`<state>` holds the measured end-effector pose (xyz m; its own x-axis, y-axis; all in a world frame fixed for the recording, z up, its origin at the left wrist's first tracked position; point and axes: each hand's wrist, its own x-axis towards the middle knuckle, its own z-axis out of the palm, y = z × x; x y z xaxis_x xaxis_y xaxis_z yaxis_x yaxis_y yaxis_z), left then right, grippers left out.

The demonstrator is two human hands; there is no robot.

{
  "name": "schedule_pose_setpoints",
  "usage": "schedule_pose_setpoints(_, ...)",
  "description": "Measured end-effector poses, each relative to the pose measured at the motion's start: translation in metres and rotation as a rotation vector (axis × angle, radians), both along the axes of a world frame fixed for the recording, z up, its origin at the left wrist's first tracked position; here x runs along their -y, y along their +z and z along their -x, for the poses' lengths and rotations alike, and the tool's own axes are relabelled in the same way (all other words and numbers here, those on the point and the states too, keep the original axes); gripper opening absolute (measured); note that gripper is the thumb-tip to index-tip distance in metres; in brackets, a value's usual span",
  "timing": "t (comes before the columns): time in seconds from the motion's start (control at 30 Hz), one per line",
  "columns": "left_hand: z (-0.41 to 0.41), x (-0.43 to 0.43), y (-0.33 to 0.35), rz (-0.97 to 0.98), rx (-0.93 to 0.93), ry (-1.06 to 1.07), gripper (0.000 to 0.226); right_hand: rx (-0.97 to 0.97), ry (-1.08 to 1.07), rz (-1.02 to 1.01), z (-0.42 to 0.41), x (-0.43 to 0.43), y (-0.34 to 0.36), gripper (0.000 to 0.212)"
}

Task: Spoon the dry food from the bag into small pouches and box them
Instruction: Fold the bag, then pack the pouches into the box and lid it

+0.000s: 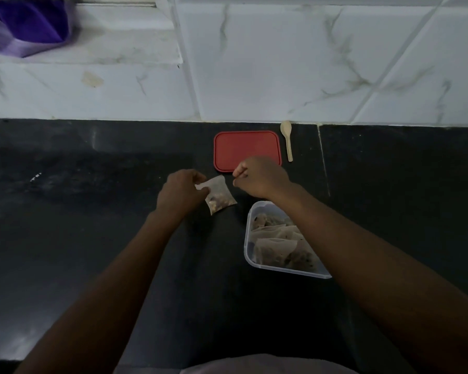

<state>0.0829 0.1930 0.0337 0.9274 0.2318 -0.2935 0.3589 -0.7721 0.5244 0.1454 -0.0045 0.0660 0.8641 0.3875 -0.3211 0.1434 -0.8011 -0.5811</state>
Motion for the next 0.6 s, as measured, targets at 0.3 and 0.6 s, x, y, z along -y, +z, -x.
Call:
schedule_pose_setpoints(0.3, -0.016, 0.001, -0.023, 0.26, -0.205, 0.346, 0.019, -0.316, 0.024, 0.096, -0.025, -0.037, -0.043, 0.033)
schedule_pose_setpoints(0.6, -0.014, 0.003, -0.002, 0.497, -0.046, 0.35, 0.009, -0.322, -0.15, -0.258, -0.013, -0.011, -0.016, 0.016)
